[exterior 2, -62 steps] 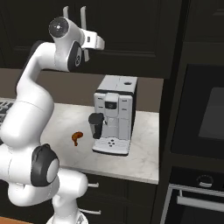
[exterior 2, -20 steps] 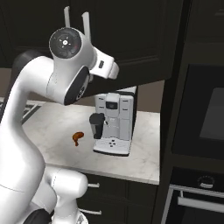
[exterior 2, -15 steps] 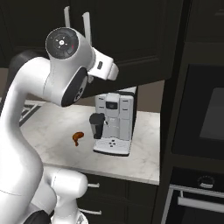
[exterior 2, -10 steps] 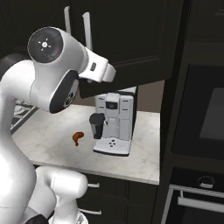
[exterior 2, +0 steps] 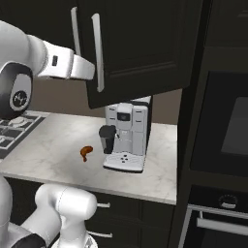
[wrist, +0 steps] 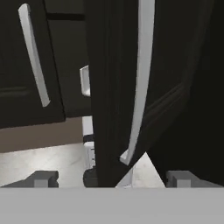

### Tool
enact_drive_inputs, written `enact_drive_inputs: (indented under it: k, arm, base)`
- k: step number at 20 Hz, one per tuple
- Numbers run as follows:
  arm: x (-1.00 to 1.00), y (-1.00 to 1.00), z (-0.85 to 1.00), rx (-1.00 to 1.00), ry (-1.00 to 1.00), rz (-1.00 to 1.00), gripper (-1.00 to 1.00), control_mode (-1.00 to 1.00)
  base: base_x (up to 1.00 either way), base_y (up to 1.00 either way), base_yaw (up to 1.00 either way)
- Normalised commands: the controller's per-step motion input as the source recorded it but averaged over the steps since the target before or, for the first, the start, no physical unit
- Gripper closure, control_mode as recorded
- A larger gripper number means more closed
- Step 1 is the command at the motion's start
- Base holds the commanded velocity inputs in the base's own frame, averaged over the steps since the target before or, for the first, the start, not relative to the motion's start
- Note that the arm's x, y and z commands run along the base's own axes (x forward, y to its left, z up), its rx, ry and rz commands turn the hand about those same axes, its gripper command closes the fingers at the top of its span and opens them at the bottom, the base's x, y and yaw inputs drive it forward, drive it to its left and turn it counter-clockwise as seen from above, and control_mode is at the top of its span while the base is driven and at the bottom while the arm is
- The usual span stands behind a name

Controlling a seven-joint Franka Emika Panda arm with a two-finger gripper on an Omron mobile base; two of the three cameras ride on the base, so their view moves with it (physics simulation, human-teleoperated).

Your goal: Retrieve the tupperware from the cabinet, then place the raw meat into the tupperware to avoid contamination.

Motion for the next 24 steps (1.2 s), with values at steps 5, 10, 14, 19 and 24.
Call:
enact_drive_inputs:
  k: [5, 10, 14, 19, 24]
  arm:
    - [-0.14, 0.64, 0.09, -0.33, 0.17, -0.03, -1.0, -1.0]
    - [-0.01, 0.43, 0.03, -0.31, 0.24, -0.1, -1.0, -1.0]
    - [0.28, 0.31, 0.03, -0.34, 0.25, -0.09, -1.0, -1.0]
    - [0.83, 0.08, -0.23, -0.38, 0.19, 0.0, -1.0, -1.0]
    - [0.78, -0.04, -0.27, -0.37, 0.26, 0.02, -1.0, -1.0]
  base:
    - [0.0, 0.0, 0.0]
    - [0.0, 0.0, 0.0]
    - [0.0, 0.0, 0.0]
    - [0.0, 0.0, 0.0]
    - [0.0, 0.0, 0.0]
